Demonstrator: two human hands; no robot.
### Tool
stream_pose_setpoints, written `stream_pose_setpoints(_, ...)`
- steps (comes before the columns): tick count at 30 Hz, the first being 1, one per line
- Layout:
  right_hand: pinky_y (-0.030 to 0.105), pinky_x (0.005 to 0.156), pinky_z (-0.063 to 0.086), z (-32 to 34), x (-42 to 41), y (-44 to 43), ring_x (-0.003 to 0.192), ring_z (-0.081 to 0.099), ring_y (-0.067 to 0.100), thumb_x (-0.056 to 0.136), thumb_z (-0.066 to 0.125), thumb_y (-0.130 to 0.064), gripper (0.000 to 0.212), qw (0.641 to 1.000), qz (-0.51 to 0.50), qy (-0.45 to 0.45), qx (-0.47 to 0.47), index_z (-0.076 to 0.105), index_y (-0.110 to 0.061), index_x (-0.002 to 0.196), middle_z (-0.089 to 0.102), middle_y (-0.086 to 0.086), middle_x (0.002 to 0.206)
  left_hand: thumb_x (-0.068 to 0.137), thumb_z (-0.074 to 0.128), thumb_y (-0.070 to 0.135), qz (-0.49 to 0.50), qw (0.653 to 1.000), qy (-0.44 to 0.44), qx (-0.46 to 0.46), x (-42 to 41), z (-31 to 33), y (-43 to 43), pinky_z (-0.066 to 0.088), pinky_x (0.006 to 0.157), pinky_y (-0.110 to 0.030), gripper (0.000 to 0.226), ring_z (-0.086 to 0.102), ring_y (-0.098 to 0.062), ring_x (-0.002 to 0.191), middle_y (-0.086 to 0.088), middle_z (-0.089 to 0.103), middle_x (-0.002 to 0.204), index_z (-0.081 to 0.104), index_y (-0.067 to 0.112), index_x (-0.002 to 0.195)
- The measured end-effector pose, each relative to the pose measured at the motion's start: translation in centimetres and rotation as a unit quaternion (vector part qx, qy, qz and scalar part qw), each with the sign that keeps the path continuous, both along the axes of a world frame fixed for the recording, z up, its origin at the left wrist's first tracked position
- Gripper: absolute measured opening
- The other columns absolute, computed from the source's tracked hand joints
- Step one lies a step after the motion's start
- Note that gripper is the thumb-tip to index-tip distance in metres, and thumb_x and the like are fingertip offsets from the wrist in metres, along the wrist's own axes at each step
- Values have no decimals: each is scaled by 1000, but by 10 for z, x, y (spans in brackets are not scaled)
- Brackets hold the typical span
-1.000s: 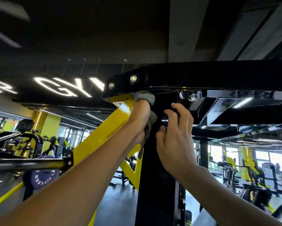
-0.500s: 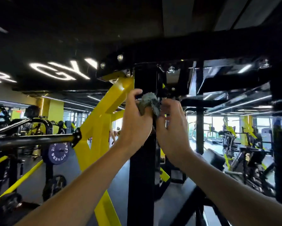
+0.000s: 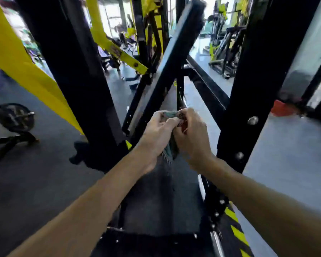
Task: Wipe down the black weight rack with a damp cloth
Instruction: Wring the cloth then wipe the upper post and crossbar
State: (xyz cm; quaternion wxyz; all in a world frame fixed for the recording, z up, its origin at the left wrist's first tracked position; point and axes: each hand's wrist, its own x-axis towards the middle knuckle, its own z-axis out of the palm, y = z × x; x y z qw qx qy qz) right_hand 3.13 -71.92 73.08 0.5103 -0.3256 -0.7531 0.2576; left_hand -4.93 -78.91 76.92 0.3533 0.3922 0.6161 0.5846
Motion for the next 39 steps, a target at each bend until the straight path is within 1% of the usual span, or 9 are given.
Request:
stream_pose_setpoints(5, 24, 70, 40, -210, 17, -21, 80, 52, 7, 91, 54, -8, 13, 987, -25, -54, -149, 56, -16, 101, 56, -6, 91, 98, 55, 23, 12, 983, -117, -139, 11, -217, 3, 58, 86, -53, 14, 70, -30, 101, -12, 71, 108, 59, 22, 111)
stream_pose_setpoints(8, 12, 67, 37, -332, 22, -40, 81, 53, 0, 92, 49, -2, 22, 974, -42, -57, -216, 55, -20, 103, 57, -8, 90, 96, 58, 22, 27, 973, -131, -188, 14, -348, -2, 59, 84, -54, 16, 70, -30, 99, -11, 71, 107, 60, 23, 111)
stream_pose_setpoints(13, -5, 78, 32, -527, 21, -59, 104, 50, 5, 90, 40, 7, 46, 947, -60, -56, -309, 59, -9, 130, 55, -6, 113, 88, 68, 12, 72, 971, -106, -201, 16, -559, -1, 59, 81, -50, 27, 68, -30, 95, -15, 68, 106, 54, 13, 111)
stream_pose_setpoints(17, 23, 97, 46, -683, 25, -59, 115, 56, 15, 87, 41, 5, 51, 925, -86, -97, -357, 57, -14, 132, 60, 0, 124, 82, 71, 6, 29, 982, -18, -187, 18, -706, 3, 60, 78, -45, 19, 71, -24, 85, -10, 72, 91, 60, 18, 92)
stream_pose_setpoints(20, 26, 88, 43, -773, 41, -47, 114, 56, 22, 89, 44, 0, 41, 911, -114, -133, -374, 58, -14, 125, 57, 4, 123, 80, 74, 11, 9, 987, 53, -149, 22, -792, 15, 58, 78, -45, 22, 70, -22, 86, -3, 70, 88, 60, 25, 90)
stream_pose_setpoints(25, 38, 99, 44, -846, 70, -11, 123, 48, 29, 88, 49, -1, 62, 886, -244, -107, -380, 33, -8, 147, 32, 6, 147, 82, 80, 14, 4, 992, 115, -47, 41, -867, 44, 46, 66, -9, 33, 62, -1, 78, 9, 63, 87, 56, 17, 104)
stream_pose_setpoints(31, 28, 103, 38, -863, 91, 2, 135, 39, 26, 89, 48, 4, 86, 902, -173, -96, -383, -2, -10, 158, 2, 4, 160, 93, 61, 6, -90, 948, 298, -61, 75, -897, 95, 35, 84, -11, 31, 56, -16, 107, -5, 60, 121, 61, 12, 124)
stream_pose_setpoints(35, 38, 104, 46, -872, 102, 5, 131, 44, 27, 89, 48, 3, 87, 914, -146, -106, -363, -4, -12, 157, 2, 1, 159, 96, 53, 4, -119, 904, 406, -63, 78, -916, 91, 47, 88, -26, 22, 60, -22, 104, -5, 66, 113, 70, 7, 110)
stream_pose_setpoints(39, 36, 93, 53, -883, 100, 2, 127, 48, 24, 90, 49, 1, 89, 913, -165, -117, -354, -7, -17, 157, -1, -6, 158, 97, 56, 4, -169, 866, 471, 6, 61, -926, 93, 45, 100, -30, 24, 56, -24, 114, -7, 65, 122, 69, 3, 117)
